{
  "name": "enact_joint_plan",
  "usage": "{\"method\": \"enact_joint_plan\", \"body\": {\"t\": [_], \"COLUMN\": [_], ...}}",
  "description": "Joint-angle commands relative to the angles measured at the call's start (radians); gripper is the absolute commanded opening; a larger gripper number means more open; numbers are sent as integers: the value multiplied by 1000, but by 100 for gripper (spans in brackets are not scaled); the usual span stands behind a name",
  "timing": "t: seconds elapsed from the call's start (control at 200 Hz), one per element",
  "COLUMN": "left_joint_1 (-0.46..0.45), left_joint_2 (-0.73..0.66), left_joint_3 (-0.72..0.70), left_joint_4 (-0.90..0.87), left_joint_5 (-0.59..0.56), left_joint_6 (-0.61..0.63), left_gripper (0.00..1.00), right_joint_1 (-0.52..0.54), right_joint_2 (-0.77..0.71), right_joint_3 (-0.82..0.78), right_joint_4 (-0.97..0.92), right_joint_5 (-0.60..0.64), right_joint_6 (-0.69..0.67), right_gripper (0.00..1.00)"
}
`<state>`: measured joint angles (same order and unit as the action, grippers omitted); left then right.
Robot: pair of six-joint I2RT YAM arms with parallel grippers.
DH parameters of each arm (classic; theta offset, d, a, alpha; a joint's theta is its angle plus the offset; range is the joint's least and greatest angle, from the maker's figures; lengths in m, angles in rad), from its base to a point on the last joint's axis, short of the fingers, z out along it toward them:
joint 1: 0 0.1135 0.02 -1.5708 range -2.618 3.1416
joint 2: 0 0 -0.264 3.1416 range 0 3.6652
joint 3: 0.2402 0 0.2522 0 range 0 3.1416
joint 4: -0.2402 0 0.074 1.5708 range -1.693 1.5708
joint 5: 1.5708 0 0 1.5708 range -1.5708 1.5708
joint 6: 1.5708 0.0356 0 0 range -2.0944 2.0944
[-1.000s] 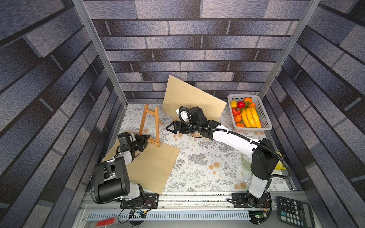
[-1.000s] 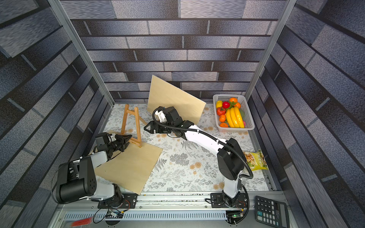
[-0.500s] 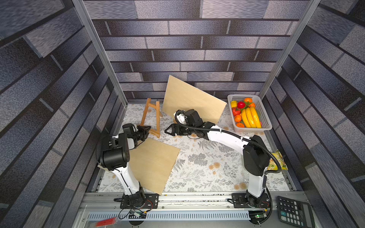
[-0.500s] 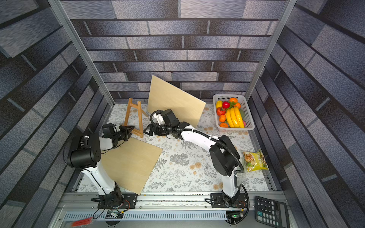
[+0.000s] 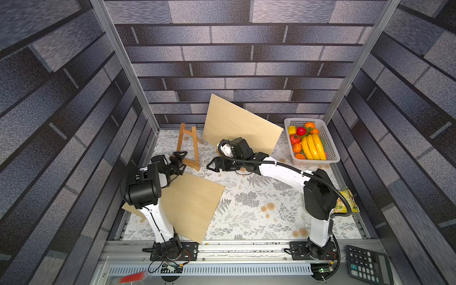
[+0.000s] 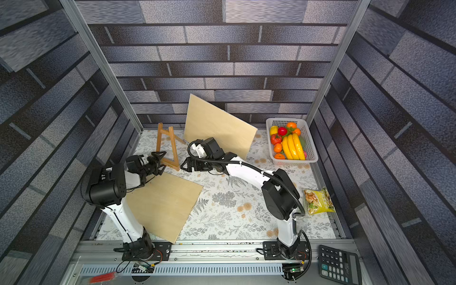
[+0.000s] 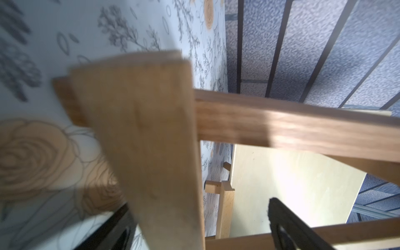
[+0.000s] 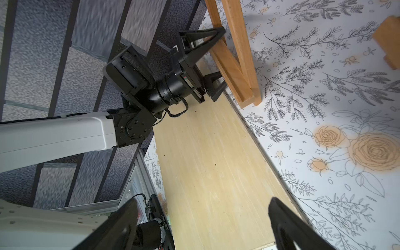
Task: Assemble the easel
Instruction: Place the easel at the corner of the board, then pick up the drawing board from the center of the board.
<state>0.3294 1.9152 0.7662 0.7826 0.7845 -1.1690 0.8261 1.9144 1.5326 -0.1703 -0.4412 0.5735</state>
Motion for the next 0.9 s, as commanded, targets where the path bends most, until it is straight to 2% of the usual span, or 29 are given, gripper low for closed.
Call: {"method": "enact_joint_plan", "body": {"t": [0.0, 0.2, 0.286, 0.361, 0.431, 0.501, 0.531, 0.626, 0.757, 0.892], "left_joint_1": [33, 57, 67, 86, 100, 98, 96, 129, 233, 283], "left_joint_2": [-56, -192, -316, -461, -599, -657, -664, -674, -601, -474], "left_joint_3": [-26, -27, -18, 0, 63, 183, 208, 209, 229, 281], "left_joint_4": [-110, -263, -440, -667, -1016, -1381, -1472, -1537, -1533, -1513], "left_joint_5": [-5, 18, 14, -14, -127, -361, -453, -549, -509, -486], "left_joint_6": [71, 155, 260, 384, 553, 707, 748, 817, 870, 955], "left_gripper": [100, 100, 100, 100, 100, 100, 100, 100, 100, 100], "right_joint_1": [-7, -7, -7, -6, 0, 7, 10, 10, 11, 16], "right_joint_2": [-15, -47, -89, -139, -180, -219, -237, -286, -282, -244], "right_joint_3": [-4, -26, -51, -94, -127, -161, -176, -198, -124, -65], "right_joint_4": [-33, -71, -125, -171, -235, -305, -320, -378, -514, -577], "right_joint_5": [8, 34, 77, 99, 102, 91, 86, 71, 47, 28], "right_joint_6": [-10, -4, 10, 46, 73, 77, 77, 69, 17, 2], "right_gripper": [100, 100, 100, 100, 100, 100, 100, 100, 100, 100]}}
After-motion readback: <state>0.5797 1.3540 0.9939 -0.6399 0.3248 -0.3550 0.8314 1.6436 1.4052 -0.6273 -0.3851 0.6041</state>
